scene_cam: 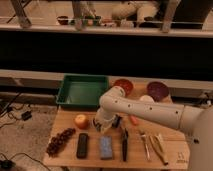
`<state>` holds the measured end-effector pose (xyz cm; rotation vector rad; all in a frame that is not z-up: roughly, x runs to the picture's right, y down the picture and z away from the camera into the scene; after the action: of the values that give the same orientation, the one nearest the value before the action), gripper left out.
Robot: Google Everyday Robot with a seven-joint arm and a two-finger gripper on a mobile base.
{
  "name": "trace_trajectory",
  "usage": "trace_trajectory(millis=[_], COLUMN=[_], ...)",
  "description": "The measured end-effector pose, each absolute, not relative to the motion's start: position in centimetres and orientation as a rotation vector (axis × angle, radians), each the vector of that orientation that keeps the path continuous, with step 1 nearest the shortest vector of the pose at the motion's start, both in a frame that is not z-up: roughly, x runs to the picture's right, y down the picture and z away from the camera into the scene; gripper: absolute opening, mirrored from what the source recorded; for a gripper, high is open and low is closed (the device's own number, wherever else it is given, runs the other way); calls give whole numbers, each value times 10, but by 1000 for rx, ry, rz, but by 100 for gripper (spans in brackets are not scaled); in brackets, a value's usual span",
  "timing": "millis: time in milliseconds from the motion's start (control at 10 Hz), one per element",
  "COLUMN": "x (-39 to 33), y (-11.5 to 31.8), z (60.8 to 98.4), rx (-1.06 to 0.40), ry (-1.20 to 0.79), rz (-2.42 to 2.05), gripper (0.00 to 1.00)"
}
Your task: Stack cups into tray
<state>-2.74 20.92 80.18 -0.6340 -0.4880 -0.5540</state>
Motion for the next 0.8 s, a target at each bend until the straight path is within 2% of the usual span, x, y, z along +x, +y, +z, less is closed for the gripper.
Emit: trace_trajectory(millis=[200,600,800], x=[-27,-24,-27], y=[207,195,176], z=[801,793,778], rx=[-624,-587,-541], ry=[-473,-451,-450], rz=[-560,-567,-568], gripper=[12,12,12])
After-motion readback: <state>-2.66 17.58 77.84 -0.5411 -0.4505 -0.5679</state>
